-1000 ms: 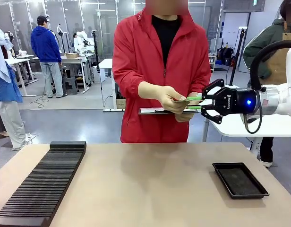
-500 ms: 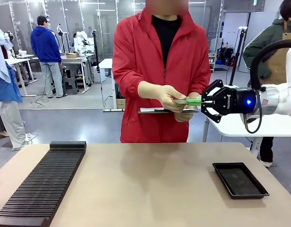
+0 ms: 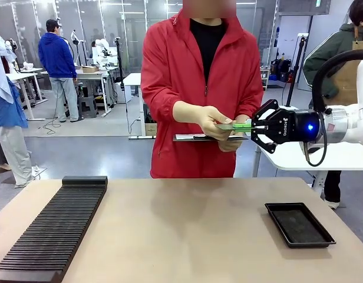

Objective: Inspect the PCB.
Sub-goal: Pick up the Blank PCB that the human is holding, then place the Blank PCB in the ESD tray.

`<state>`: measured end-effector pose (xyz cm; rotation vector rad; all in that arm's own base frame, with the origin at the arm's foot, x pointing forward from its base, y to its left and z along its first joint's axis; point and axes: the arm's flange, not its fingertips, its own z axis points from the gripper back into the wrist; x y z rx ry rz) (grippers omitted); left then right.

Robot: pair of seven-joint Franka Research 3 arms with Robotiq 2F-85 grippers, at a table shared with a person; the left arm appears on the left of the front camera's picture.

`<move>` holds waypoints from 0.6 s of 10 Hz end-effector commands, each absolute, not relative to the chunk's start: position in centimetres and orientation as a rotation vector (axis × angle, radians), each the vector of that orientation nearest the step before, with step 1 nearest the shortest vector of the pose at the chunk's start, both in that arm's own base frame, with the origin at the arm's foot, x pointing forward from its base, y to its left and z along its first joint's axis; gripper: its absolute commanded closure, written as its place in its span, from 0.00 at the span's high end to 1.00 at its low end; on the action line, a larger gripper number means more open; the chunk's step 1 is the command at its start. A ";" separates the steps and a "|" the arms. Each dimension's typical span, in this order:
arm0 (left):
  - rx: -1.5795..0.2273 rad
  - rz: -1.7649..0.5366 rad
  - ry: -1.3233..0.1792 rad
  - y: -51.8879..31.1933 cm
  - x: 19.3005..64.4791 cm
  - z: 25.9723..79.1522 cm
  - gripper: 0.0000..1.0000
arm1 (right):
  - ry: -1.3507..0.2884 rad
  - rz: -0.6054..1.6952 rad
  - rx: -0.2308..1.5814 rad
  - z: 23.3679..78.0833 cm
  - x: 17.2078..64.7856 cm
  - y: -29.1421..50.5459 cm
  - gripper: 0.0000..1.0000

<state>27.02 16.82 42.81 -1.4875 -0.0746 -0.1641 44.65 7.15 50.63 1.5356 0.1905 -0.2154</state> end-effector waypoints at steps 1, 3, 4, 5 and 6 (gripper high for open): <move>-1.484 -0.162 -0.075 17.0 27.1 43.0 1.00 | 0.189 -0.214 1.536 50.7 44.7 7.2 0.00; -1.484 -0.162 -0.075 17.0 27.1 43.0 1.00 | 0.189 -0.214 1.536 50.7 44.7 7.2 0.00; -1.484 -0.162 -0.075 17.0 27.1 43.0 1.00 | 0.189 -0.214 1.536 50.7 44.7 7.2 0.00; -1.484 -0.162 -0.075 17.0 27.1 43.0 1.00 | 0.189 -0.214 1.536 50.7 44.7 7.2 0.00; -1.484 -0.162 -0.075 17.0 27.1 43.0 1.00 | 0.189 -0.214 1.536 50.7 44.7 7.2 0.00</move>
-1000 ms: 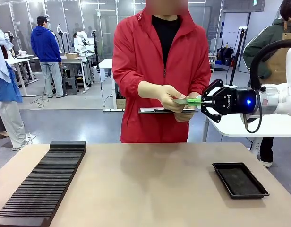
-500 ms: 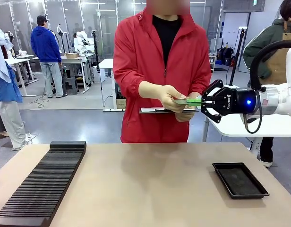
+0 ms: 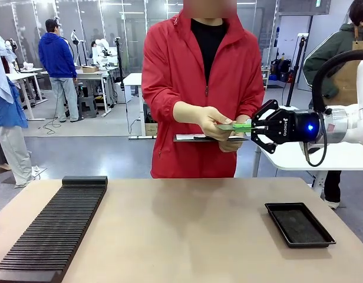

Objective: Inspect the PCB.
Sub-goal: Place the Blank PCB in the ESD tray.

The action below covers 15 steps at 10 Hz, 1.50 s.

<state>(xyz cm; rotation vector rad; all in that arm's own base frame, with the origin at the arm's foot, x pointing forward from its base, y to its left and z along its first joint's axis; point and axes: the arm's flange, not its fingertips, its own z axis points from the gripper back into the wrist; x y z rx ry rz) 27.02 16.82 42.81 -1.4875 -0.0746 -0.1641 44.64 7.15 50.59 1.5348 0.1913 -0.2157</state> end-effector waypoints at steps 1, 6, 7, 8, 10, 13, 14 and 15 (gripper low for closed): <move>-1.484 -0.162 -0.075 17.0 27.1 43.0 1.00 | 0.189 -0.214 1.536 50.7 44.7 7.2 0.00; -1.484 -0.162 -0.075 17.0 27.1 43.0 1.00 | 0.191 -0.216 1.535 50.6 44.6 7.2 0.03; -1.484 -0.162 -0.075 17.0 27.1 43.0 1.00 | 0.196 -0.212 1.566 51.6 44.7 6.8 0.03; -1.484 -0.162 -0.075 17.0 27.1 43.0 1.00 | 0.193 -0.210 1.570 51.8 44.1 6.2 0.03; -1.484 -0.162 -0.075 17.0 27.1 43.0 1.00 | 0.208 -0.212 1.593 51.6 42.2 3.4 0.03; -1.484 -0.162 -0.075 17.0 27.1 43.0 1.00 | 0.164 -0.141 1.565 51.6 38.1 -3.1 0.03; -1.484 -0.162 -0.075 17.0 27.1 43.0 1.00 | 0.132 -0.111 1.533 51.3 36.9 -5.1 0.03; -1.484 -0.162 -0.075 17.0 27.1 43.0 1.00 | 0.080 -0.080 1.480 50.6 35.1 -8.2 0.03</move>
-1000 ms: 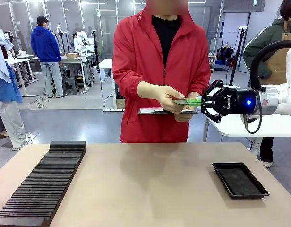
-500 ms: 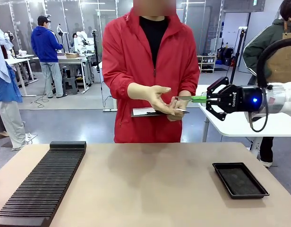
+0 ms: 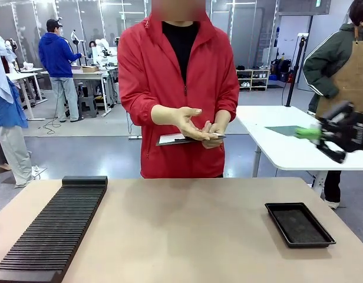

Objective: Inspect the PCB.
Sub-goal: Place the Blank PCB in the ESD tray.

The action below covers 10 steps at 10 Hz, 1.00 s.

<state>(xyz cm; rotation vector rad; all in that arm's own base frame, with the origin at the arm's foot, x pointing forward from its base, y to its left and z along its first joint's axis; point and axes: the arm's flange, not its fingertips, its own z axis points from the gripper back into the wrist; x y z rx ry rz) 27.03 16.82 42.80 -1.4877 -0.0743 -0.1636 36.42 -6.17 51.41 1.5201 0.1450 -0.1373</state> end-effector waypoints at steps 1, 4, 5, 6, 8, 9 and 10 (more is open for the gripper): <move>-1.484 -0.162 -0.075 17.0 27.1 43.0 1.00 | 0.060 -0.064 1.476 49.8 34.0 -10.4 0.03; -1.484 -0.162 -0.075 17.0 27.1 43.0 1.00 | -0.025 0.077 1.221 47.0 32.8 -11.7 0.03; -1.484 -0.162 -0.075 17.0 27.1 43.0 1.00 | -0.034 0.113 1.125 46.1 33.0 -11.3 0.03; -1.484 -0.162 -0.075 17.0 27.1 43.0 1.00 | -0.038 0.122 1.046 45.1 33.5 -10.9 0.03; -1.484 -0.162 -0.075 17.0 27.1 43.0 1.00 | -0.022 0.111 0.903 43.0 34.6 -9.9 0.03; -1.484 -0.162 -0.075 17.0 27.1 43.0 1.00 | -0.043 0.089 0.877 42.2 35.4 -9.6 0.03; -1.484 -0.162 -0.075 17.0 27.1 43.0 1.00 | -0.058 0.066 0.850 41.4 36.0 -9.1 0.03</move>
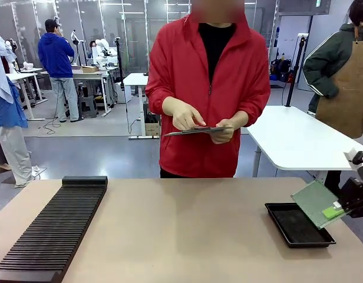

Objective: Inspect the PCB.
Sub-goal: Place the Blank PCB in the ESD tray.

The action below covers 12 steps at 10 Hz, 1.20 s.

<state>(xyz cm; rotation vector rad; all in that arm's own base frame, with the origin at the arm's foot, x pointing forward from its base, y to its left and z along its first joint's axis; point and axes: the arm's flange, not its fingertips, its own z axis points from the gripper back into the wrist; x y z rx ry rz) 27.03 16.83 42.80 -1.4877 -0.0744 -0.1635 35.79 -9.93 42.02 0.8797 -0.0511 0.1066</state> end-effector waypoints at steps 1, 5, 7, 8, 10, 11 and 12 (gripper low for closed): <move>-1.484 -0.162 -0.075 17.0 27.1 43.0 1.00 | -0.066 0.037 0.811 40.5 36.6 -8.8 0.03; -1.484 -0.162 -0.075 17.0 27.1 43.0 1.00 | -0.107 -0.061 0.730 36.6 39.0 -8.0 0.03; -1.484 -0.162 -0.075 17.0 27.1 43.0 1.00 | -0.100 -0.111 0.710 35.6 40.4 -7.4 0.03; -1.484 -0.162 -0.075 17.0 27.1 43.0 1.00 | -0.092 -0.130 0.713 35.4 41.0 -7.4 0.03; -1.484 -0.162 -0.075 17.0 27.1 43.0 1.00 | -0.071 -0.119 0.683 34.5 41.8 -6.9 0.03; -1.484 -0.162 -0.075 17.0 27.1 43.0 1.00 | -0.062 -0.110 0.672 34.1 41.9 -6.7 0.03; -1.484 -0.162 -0.075 17.0 27.1 43.0 1.00 | -0.080 -0.110 0.667 34.1 42.2 -6.7 0.03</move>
